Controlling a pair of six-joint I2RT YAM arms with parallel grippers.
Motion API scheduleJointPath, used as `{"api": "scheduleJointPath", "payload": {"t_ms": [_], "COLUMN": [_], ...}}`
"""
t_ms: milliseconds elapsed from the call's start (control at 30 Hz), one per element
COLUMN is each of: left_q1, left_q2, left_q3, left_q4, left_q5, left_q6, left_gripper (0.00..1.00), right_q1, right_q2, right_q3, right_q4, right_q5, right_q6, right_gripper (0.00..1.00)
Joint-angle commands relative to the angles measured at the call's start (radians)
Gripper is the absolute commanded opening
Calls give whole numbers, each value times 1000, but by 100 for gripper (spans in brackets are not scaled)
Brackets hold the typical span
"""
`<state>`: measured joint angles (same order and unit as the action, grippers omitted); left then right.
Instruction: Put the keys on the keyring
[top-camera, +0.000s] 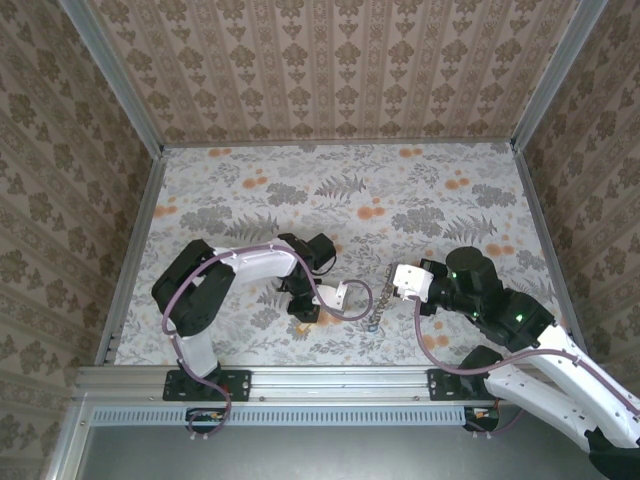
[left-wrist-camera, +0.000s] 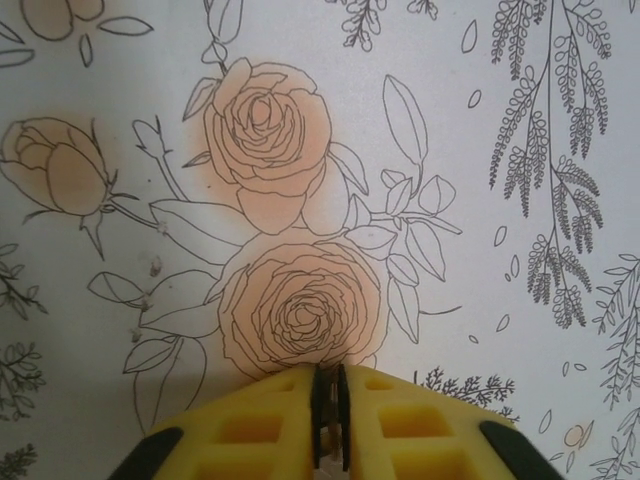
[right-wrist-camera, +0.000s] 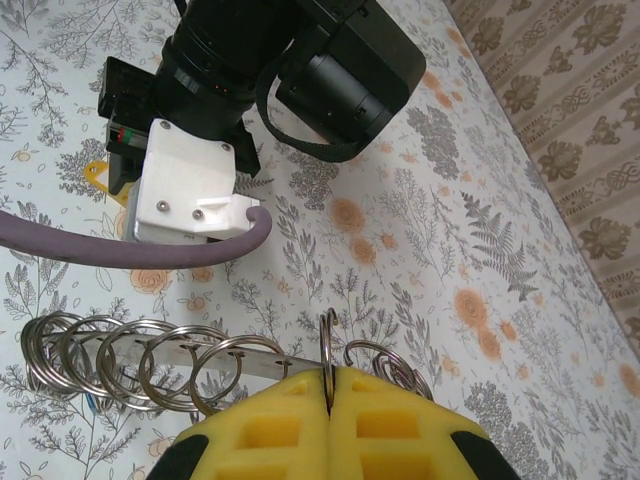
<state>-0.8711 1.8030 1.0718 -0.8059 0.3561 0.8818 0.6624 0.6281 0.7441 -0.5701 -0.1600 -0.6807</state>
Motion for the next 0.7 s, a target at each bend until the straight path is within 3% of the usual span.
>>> {"api": "scheduleJointPath", "payload": {"t_ms": [0, 100, 167, 333, 667], "left_q1": [-9, -9, -2, 15, 17], "left_q2": [-2, -22, -41, -69, -68], "left_q3": [-26, -36, -43, -47, -62], "left_q4": [-52, -56, -51, -54, -63], "left_q5": [18, 1, -16, -27, -37], "left_q6": [-5, -7, -15, -24, -54], "left_gripper": [12, 14, 24, 34, 29], "right_q1": [-4, -4, -5, -4, -5], "right_q2": [-25, -22, -22, -18, -30], "right_q3": [-9, -9, -9, -9, -13], "right_q4": [19, 19, 21, 24, 18], "right_q5": [16, 13, 13, 5, 5], "right_q6": [-6, -8, -9, -10, -11], "right_gripper": [0, 0, 0, 0, 0]}}
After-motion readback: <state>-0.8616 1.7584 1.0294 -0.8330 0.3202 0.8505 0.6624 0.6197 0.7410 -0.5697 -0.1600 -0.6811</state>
